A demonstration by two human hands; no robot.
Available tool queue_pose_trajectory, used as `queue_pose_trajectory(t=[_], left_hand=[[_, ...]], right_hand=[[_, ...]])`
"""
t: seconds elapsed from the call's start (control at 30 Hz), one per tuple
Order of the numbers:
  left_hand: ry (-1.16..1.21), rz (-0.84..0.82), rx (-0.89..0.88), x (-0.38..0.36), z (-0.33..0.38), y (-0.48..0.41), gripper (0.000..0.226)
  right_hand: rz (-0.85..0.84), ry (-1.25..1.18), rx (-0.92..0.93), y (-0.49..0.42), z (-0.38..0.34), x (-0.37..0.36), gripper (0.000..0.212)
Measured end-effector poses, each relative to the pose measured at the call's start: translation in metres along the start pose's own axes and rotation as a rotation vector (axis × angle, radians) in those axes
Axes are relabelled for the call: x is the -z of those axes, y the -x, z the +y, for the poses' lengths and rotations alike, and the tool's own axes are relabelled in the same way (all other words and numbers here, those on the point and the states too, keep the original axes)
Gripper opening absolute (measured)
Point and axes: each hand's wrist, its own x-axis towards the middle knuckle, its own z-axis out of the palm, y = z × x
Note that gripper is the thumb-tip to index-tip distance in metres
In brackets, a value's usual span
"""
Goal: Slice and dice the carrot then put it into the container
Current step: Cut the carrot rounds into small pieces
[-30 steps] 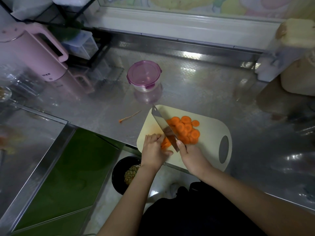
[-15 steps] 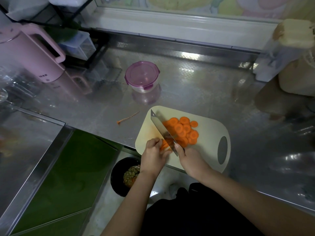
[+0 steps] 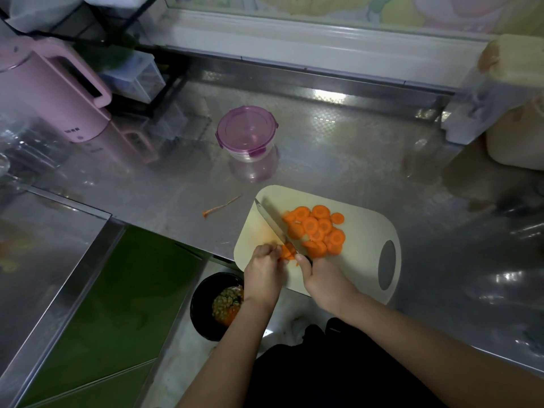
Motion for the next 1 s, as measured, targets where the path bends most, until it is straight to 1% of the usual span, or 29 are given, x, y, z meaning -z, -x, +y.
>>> queue_pose_trajectory(t=[0.2,0.27,0.4,0.5,0.57,0.63,0.7,0.8,0.9,1.0], left_hand=[[0.001,-0.021,0.017,-0.001,-0.003,0.0,0.029],[0.004,-0.029,0.025,-0.001,-0.003,0.0,0.029],[0.042,-0.022,0.046,-0.001,-0.002,0.001,0.029],[0.1,-0.017,0.073,-0.001,-0.001,0.002,0.029],[0.134,-0.019,0.085,-0.001,-0.002,0.002,0.031],[0.154,-0.021,0.085,0.0,-0.003,0.001,0.036],[0.171,-0.041,0.091,0.001,-0.005,0.0,0.044],[0.196,-0.082,0.079,0.005,-0.005,-0.001,0.051],[0.207,-0.102,0.063,0.008,-0.004,-0.004,0.055],[0.212,-0.082,0.03,0.01,-0.002,-0.003,0.055]], right_hand=[[0.037,0.053,0.074,-0.005,-0.002,-0.007,0.053],[0.051,0.051,0.099,-0.007,-0.003,-0.006,0.049],[0.017,-0.085,0.133,-0.008,-0.003,0.003,0.042],[-0.022,-0.124,0.113,-0.007,-0.004,0.013,0.041],[-0.043,-0.155,0.121,-0.006,-0.003,0.017,0.039],[-0.028,-0.193,0.143,-0.003,-0.002,0.019,0.032],[0.001,-0.21,0.142,0.0,-0.002,0.02,0.037],[-0.007,-0.216,0.128,0.006,-0.005,0.026,0.042],[-0.027,-0.196,0.107,0.01,-0.004,0.027,0.049],[-0.023,-0.173,0.083,0.015,-0.003,0.025,0.049]])
